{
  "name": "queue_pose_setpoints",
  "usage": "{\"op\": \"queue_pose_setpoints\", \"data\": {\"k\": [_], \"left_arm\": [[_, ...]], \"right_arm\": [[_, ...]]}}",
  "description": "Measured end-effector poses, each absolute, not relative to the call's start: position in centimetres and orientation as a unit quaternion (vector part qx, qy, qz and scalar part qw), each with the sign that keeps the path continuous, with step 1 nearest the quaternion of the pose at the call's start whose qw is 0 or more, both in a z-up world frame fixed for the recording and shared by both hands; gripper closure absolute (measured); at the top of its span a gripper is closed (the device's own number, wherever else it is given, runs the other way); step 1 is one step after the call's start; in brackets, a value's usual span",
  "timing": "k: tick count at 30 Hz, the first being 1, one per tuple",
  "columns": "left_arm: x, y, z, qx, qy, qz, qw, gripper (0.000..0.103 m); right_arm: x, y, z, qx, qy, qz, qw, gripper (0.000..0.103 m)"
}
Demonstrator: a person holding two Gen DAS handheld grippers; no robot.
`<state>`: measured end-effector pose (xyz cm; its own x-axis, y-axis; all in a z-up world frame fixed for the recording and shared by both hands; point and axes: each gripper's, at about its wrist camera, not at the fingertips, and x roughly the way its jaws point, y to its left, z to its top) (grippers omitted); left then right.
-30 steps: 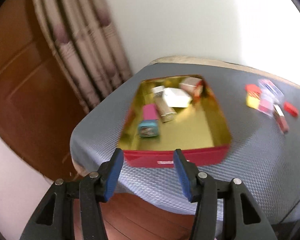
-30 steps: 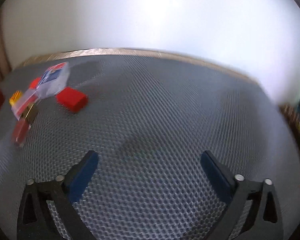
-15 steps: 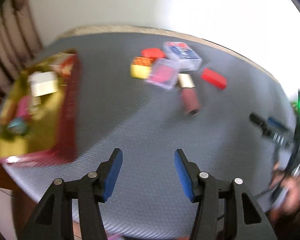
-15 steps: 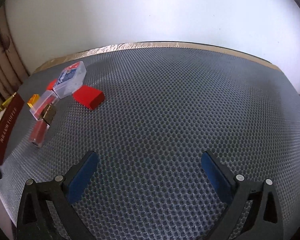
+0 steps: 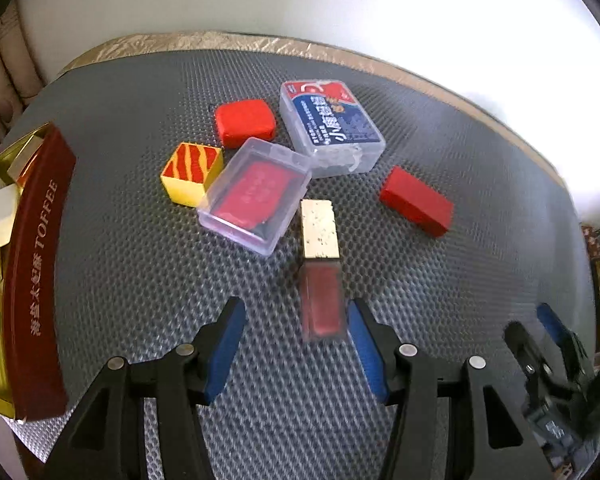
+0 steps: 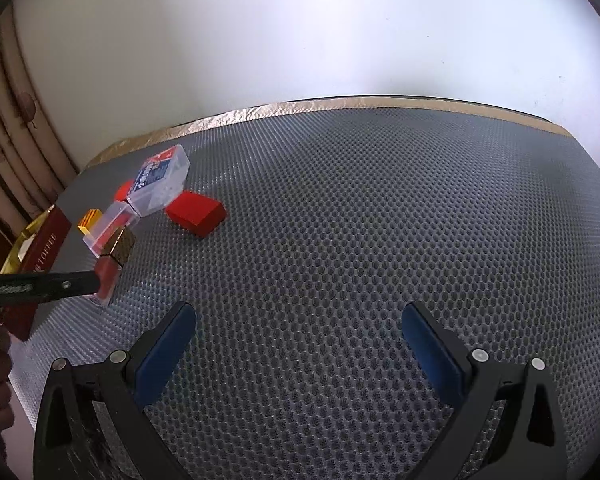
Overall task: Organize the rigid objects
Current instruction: 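Move the left gripper back to the pile and grasp the red lipstick, then lift the red lipstick toward the tin with the left gripper while the right gripper grasps the red block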
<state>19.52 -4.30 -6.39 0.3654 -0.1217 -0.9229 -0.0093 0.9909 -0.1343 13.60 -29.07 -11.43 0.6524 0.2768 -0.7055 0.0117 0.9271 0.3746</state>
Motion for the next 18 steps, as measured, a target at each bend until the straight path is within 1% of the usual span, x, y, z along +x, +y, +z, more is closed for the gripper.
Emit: {"op": "queue_pose_setpoints", "data": {"k": [3,9,11,12,14,16,18], "left_arm": [[20.3,-4.6,-7.2,-0.061,0.571,-0.036,0.818,0.048],[20.9,-5.8,-7.6,-0.045,0.547,-0.028,0.836,0.049],[20.7,-6.4,-7.7,-0.021,0.537,-0.013,0.843,0.061],[20.5,-6.6,-7.8,-0.014,0.533,-0.010,0.846,0.062],[19.7,-6.7,-7.8,-0.018,0.525,-0.014,0.851,0.071],[18.9,-6.2,-7.7,-0.024,0.517,-0.016,0.856,0.078],[17.6,-5.4,-7.7,-0.041,0.517,-0.005,0.855,0.080]], "right_arm": [[13.4,-29.2,-11.4,0.181,0.407,0.077,0.892,0.000],[13.3,-29.5,-11.4,0.192,0.405,0.076,0.891,0.000],[13.4,-29.4,-11.4,0.196,0.405,0.076,0.890,0.000],[13.3,-29.6,-11.4,0.198,0.406,0.075,0.889,0.000],[13.2,-29.7,-11.5,0.204,0.407,0.073,0.888,0.000],[13.2,-29.8,-11.6,0.208,0.410,0.071,0.885,0.000],[13.4,-29.8,-11.7,0.208,0.415,0.070,0.883,0.000]]}}
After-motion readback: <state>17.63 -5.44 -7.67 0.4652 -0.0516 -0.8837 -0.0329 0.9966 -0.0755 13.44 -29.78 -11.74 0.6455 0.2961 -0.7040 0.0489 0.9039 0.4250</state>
